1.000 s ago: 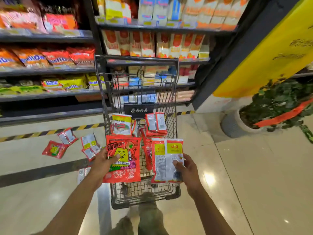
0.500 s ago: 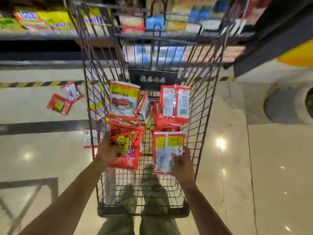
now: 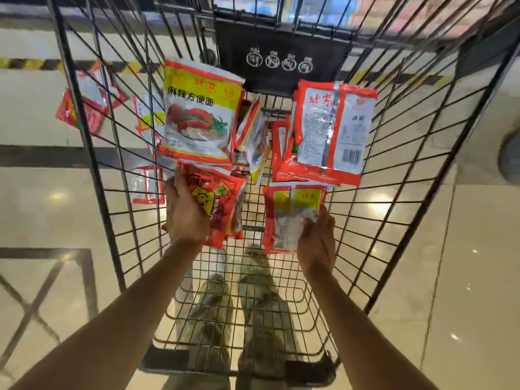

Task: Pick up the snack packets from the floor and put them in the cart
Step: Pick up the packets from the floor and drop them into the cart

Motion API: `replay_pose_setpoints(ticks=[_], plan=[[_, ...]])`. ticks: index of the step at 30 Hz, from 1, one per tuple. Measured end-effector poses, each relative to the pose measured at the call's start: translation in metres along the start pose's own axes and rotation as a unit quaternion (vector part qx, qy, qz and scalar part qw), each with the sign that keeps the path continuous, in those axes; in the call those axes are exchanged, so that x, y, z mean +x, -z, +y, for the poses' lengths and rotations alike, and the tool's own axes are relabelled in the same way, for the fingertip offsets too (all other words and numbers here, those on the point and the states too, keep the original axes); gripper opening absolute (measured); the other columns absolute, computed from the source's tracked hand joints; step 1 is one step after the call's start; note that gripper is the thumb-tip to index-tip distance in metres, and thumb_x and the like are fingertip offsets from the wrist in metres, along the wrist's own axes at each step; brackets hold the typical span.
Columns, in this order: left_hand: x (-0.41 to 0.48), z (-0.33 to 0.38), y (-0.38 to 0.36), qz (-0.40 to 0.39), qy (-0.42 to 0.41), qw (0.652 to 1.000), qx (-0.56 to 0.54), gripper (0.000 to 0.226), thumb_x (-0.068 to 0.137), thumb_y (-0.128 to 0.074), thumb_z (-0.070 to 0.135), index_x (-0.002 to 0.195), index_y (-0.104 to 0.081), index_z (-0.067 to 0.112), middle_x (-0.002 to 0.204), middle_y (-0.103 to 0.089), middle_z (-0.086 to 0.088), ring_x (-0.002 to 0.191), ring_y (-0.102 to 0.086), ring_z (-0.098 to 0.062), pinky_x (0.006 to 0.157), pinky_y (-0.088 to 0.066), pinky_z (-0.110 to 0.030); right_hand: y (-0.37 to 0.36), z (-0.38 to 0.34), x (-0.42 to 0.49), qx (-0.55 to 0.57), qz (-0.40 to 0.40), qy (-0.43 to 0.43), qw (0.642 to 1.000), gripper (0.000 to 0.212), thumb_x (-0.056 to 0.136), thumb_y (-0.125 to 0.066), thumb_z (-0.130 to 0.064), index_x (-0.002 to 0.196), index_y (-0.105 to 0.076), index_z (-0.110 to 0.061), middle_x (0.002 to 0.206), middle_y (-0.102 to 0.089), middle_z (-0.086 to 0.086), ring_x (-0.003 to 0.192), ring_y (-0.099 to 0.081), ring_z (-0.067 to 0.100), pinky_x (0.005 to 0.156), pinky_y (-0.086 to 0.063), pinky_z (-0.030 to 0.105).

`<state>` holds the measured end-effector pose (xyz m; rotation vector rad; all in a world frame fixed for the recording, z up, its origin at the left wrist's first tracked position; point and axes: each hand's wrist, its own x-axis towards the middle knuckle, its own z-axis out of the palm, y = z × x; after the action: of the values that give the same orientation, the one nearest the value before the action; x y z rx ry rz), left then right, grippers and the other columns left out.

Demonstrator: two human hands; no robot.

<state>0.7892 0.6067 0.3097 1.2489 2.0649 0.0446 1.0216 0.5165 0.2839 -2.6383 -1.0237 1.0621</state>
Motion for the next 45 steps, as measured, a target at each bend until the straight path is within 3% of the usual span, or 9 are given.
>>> replay_pose_setpoints(ticks=[4,9,13,19,25,31,37,42,45], plan=[[-0.008,-0.013,-0.011,0.008,-0.092,0.986,0.141,0.116,0.074,-0.085,0.040,0.163,-0.014,0.018,0.167,-0.016,-0.021,0.155,-0.016,-0.040,0.126,-0.013,-0.052,-0.012,0.006,-0.008,-0.049,0.047,0.095,0.993,0.069,0.096,-0.044,-0.027,0.159,-0.028,-0.007,0.158,-0.033,0.021,0.146,-0.035,0.039,0.117,-0.039,0.049],[-0.021,-0.015,-0.003,0.000,-0.149,0.974,0.173,0.081,0.091,-0.037,0.049,0.162,-0.018,0.016,0.169,-0.012,-0.015,0.156,-0.010,-0.035,0.127,-0.011,-0.058,-0.008,0.004,-0.014,-0.086,0.080,0.148,0.982,0.062,0.102,-0.048,-0.033,0.159,-0.032,-0.015,0.165,-0.026,0.021,0.153,-0.025,0.038,0.123,-0.029,0.051],[-0.041,-0.015,0.028,0.002,-0.214,0.950,0.226,0.076,0.102,-0.038,0.057,0.165,-0.015,0.022,0.173,-0.005,-0.010,0.159,-0.004,-0.035,0.127,-0.006,-0.056,0.025,-0.014,-0.028,-0.124,0.042,0.183,0.974,0.072,0.104,-0.053,-0.046,0.163,-0.023,-0.017,0.170,-0.019,0.015,0.158,-0.017,0.033,0.125,-0.028,0.054],[-0.098,0.012,0.113,0.066,-0.274,0.922,0.263,0.086,0.097,-0.045,0.061,0.166,-0.011,0.024,0.174,-0.002,-0.014,0.159,-0.005,-0.042,0.126,-0.007,-0.062,0.098,-0.067,-0.079,-0.198,0.005,0.315,0.928,0.080,0.102,-0.032,-0.065,0.162,-0.030,-0.013,0.169,-0.023,0.021,0.158,-0.016,0.040,0.126,-0.023,0.058],[-0.164,-0.008,0.204,0.132,-0.237,0.929,0.254,0.084,0.098,-0.041,0.064,0.166,-0.011,0.026,0.174,0.002,-0.010,0.160,0.003,-0.036,0.125,-0.008,-0.063,0.141,-0.137,-0.171,-0.247,0.007,0.363,0.898,0.088,0.096,-0.028,-0.072,0.165,-0.020,-0.019,0.173,-0.010,0.016,0.159,-0.006,0.040,0.129,-0.008,0.055],[-0.218,-0.107,0.297,0.201,-0.149,0.943,0.221,0.085,0.096,-0.024,0.075,0.165,-0.020,0.026,0.175,0.000,-0.008,0.161,0.005,-0.032,0.125,0.001,-0.057,0.127,-0.189,-0.274,-0.259,0.014,0.427,0.866,0.096,0.092,-0.037,-0.079,0.164,-0.024,-0.018,0.171,-0.016,0.018,0.159,-0.011,0.040,0.126,-0.019,0.059],[-0.259,-0.248,0.390,0.248,-0.085,0.950,0.169,0.086,0.094,-0.022,0.081,0.165,-0.007,0.035,0.173,0.015,-0.001,0.159,0.014,-0.029,0.122,0.015,-0.056,0.083,-0.230,-0.385,-0.273,0.052,0.468,0.839,0.096,0.089,-0.038,-0.082,0.163,-0.026,-0.021,0.169,-0.026,0.016,0.155,-0.025,0.040,0.124,-0.026,0.059],[-0.292,-0.343,0.446,0.260,-0.064,0.952,0.146,0.086,0.094,-0.022,0.081,0.165,-0.009,0.034,0.174,0.007,-0.005,0.160,0.002,-0.036,0.124,0.000,-0.064,0.040,-0.257,-0.477,-0.277,0.049,0.484,0.829,0.100,0.092,-0.031,-0.085,0.166,0.002,-0.027,0.173,0.010,0.002,0.161,0.009,0.031,0.130,-0.001,0.050],[-0.306,-0.387,0.468,0.255,-0.067,0.955,0.138,0.087,0.092,-0.019,0.082,0.165,-0.010,0.035,0.175,0.004,-0.006,0.160,-0.001,-0.038,0.123,-0.001,-0.064,0.014,-0.268,-0.521,-0.276,0.048,0.490,0.826,0.100,0.092,-0.031,-0.084,0.166,0.006,-0.028,0.170,0.017,-0.001,0.160,0.011,0.033,0.130,-0.001,0.050]])
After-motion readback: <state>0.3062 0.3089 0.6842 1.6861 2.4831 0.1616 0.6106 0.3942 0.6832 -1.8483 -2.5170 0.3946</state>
